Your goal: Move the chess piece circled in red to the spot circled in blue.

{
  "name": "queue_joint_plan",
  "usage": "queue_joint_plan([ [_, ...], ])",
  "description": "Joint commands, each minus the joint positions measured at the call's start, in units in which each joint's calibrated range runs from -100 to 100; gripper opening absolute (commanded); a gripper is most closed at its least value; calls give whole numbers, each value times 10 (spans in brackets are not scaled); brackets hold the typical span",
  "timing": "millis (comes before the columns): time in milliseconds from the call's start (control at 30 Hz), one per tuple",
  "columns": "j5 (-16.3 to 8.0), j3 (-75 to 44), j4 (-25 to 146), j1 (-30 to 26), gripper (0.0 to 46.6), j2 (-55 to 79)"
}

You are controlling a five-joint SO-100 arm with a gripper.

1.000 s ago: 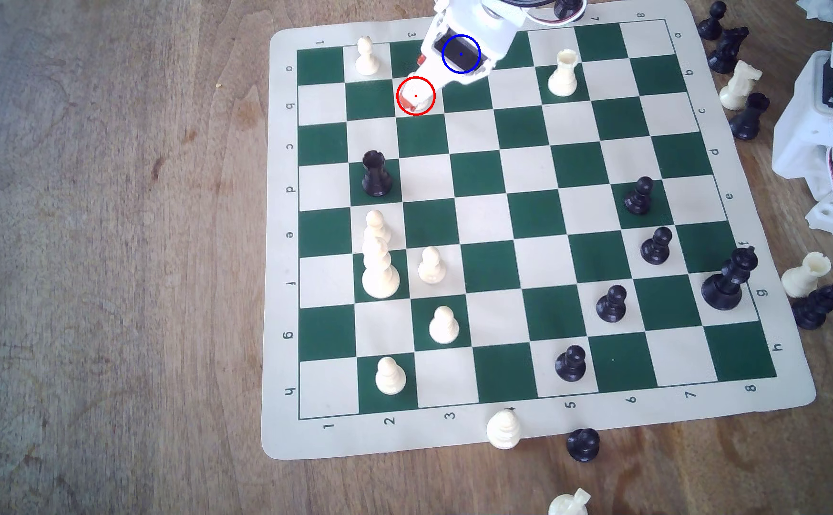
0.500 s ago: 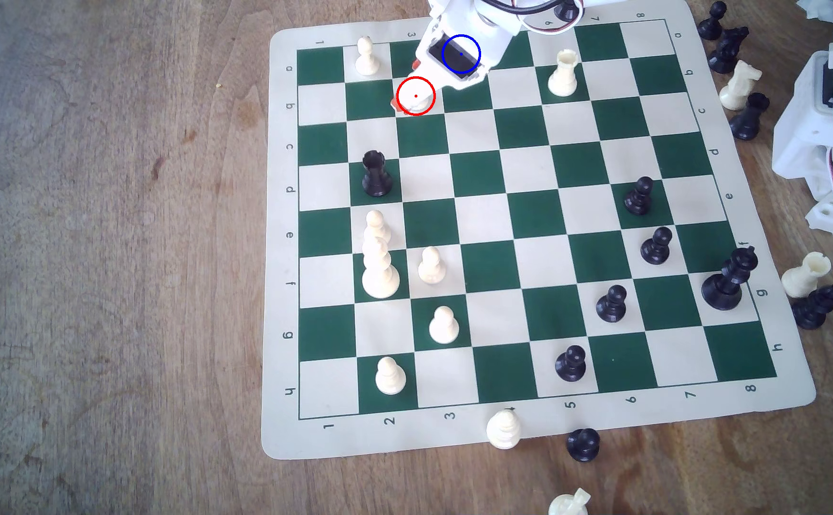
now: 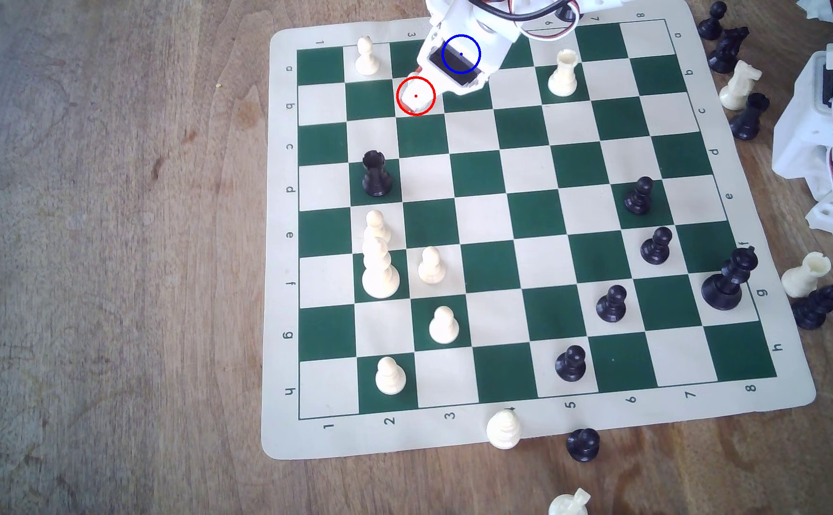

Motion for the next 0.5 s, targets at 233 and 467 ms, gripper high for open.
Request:
queue_joint_plan([
  [233, -3, -19, -21, -4, 140, -16],
  [467, -1, -18, -22, -3, 2, -19],
])
